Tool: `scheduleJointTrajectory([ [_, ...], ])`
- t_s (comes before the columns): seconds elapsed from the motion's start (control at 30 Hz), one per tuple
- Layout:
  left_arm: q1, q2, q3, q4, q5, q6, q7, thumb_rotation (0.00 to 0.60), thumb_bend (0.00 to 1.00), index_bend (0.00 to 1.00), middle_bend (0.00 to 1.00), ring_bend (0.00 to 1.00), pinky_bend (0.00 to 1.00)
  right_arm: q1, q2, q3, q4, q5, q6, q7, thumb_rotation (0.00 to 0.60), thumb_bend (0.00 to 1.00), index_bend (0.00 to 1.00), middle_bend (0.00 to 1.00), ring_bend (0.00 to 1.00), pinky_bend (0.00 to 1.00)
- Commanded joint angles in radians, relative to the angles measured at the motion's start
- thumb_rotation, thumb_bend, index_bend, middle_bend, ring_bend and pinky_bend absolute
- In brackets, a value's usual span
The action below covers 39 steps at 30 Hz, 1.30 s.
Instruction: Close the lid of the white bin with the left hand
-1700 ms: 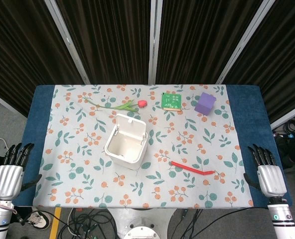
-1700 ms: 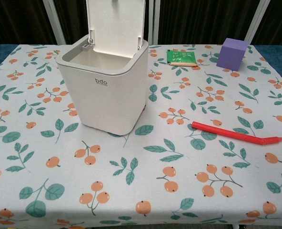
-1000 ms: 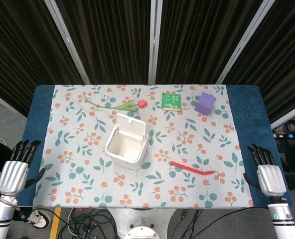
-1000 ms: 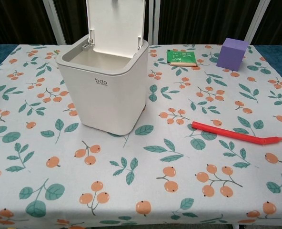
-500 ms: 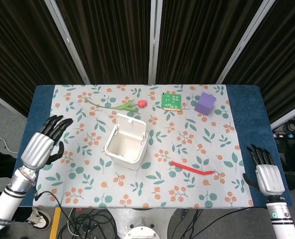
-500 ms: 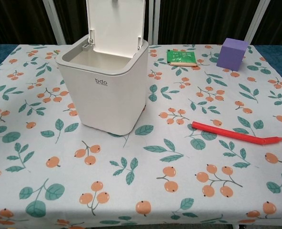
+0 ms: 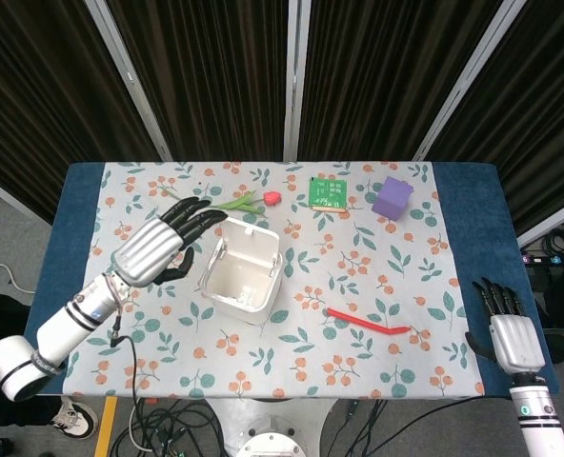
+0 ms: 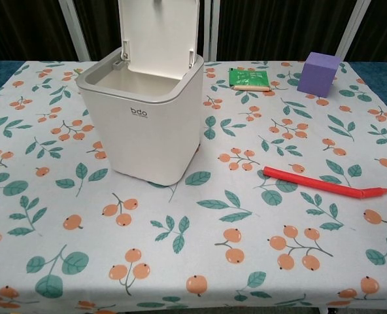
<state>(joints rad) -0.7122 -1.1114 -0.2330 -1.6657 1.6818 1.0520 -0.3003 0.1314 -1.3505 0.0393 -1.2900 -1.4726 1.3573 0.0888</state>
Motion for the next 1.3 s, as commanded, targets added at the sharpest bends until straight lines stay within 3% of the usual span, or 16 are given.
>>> scheduleJointTrajectory([
  [0.03, -0.052, 0.008, -0.011, -0.021, -0.026, -0.062, 0.006, 0.600, 0.79, 0.05, 0.11, 0.00, 0.00, 0.000, -0.002, 0.000, 0.004, 0.001, -0.002, 0.003, 0.600, 0.22, 0.00, 0.00, 0.00, 0.00],
  [0.4, -0.166, -0.040, -0.025, -0.011, -0.115, -0.182, 0.070, 0.600, 0.80, 0.05, 0.11, 0.00, 0.00, 0.001, -0.011, 0.000, 0.034, 0.010, -0.015, 0.033, 0.600, 0.22, 0.00, 0.00, 0.00, 0.00],
  [0.53, -0.186, -0.033, -0.019, -0.021, -0.149, -0.216, 0.108, 0.600, 0.80, 0.05, 0.20, 0.00, 0.00, -0.001, -0.014, 0.001, 0.047, 0.010, -0.012, 0.047, 0.600, 0.22, 0.00, 0.00, 0.00, 0.00],
  [0.77, -0.187, 0.000, -0.006, -0.061, -0.174, -0.217, 0.148, 0.600, 0.80, 0.05, 0.29, 0.00, 0.00, -0.004, -0.018, 0.004, 0.064, 0.014, -0.011, 0.065, 0.600, 0.23, 0.00, 0.00, 0.00, 0.00],
  [1.3, -0.127, 0.138, 0.089, -0.200, -0.113, -0.201, 0.156, 0.600, 0.80, 0.05, 0.30, 0.00, 0.00, 0.004, -0.031, 0.001, 0.072, 0.014, -0.029, 0.056, 0.600, 0.23, 0.00, 0.00, 0.00, 0.00],
])
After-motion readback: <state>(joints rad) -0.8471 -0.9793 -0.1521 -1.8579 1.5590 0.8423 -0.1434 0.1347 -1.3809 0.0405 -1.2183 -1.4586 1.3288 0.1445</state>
